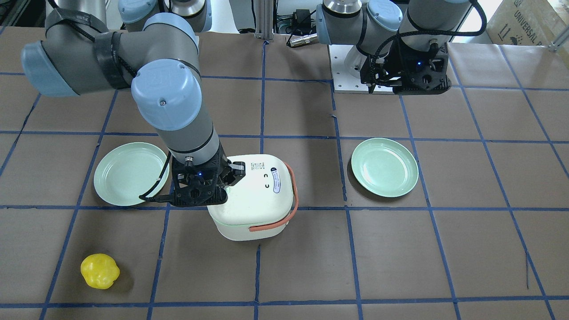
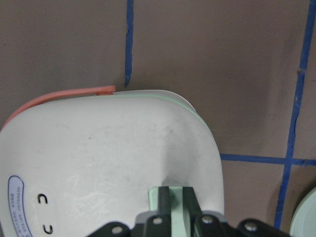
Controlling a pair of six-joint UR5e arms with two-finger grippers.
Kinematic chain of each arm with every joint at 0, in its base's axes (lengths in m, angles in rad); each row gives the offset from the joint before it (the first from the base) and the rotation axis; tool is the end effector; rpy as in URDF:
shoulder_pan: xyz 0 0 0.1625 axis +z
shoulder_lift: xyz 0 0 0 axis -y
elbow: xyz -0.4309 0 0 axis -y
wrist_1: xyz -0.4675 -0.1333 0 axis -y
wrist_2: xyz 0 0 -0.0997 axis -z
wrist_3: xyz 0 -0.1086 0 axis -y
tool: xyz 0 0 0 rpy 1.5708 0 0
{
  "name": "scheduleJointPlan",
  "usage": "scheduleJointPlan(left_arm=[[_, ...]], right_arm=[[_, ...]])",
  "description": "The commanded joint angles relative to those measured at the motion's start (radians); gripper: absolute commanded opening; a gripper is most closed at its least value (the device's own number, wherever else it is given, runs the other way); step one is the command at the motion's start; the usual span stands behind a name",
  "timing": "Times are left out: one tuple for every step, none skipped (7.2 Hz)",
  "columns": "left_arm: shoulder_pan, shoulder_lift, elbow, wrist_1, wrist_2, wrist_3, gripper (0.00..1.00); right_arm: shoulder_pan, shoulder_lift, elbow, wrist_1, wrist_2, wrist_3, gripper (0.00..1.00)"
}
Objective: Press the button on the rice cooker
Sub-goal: 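Lift the right gripper away as the cooker lid springs open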
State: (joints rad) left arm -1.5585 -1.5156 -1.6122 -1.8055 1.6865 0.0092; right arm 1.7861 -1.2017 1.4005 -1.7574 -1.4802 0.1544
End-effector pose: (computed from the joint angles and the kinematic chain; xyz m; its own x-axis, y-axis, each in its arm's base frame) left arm -0.1144 -0.5188 0.4721 -0.9936 0.0221 -0.1106 -0.0029 0.9755 0.2201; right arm 0.2920 -0.6651 0.3627 -0.9944 -0.0589 -0.0875 -0.0614 0.9978 0.0260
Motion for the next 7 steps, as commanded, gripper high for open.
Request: scheduleJointPlan(left_arm=[[0.000,0.000,0.000,0.000,0.001,0.000,1.00],[0.000,0.000,0.000,0.000,-0.001,0.000,1.00],[0.001,0.000,0.000,-0.002,0.001,0.000,1.00],[0.000,0.000,0.000,0.000,0.001,0.000,1.00],[0.000,0.000,0.000,0.000,-0.001,0.000,1.00],[0.000,0.000,0.000,0.000,0.001,0.000,1.00],[0.000,0.000,0.000,0.000,0.001,0.000,1.00]], right_arm=[[-0.002,-0.041,-0.101,0.170,-0.003,0.000,0.53],[-0.007,-0.074,-0.113,0.193,-0.011,-0.004,1.00],[-0.022,-0.126,-0.100,0.220,-0.012,-0.039,1.00],[-0.039,-0.157,-0.095,0.286,-0.035,-0.086,1.00],[-0.056,-0.168,-0.094,0.309,-0.064,-0.091,1.00],[-0.057,-0.179,-0.094,0.323,-0.069,-0.098,1.00],[-0.059,-0.190,-0.094,0.343,-0.093,-0.110,1.00]])
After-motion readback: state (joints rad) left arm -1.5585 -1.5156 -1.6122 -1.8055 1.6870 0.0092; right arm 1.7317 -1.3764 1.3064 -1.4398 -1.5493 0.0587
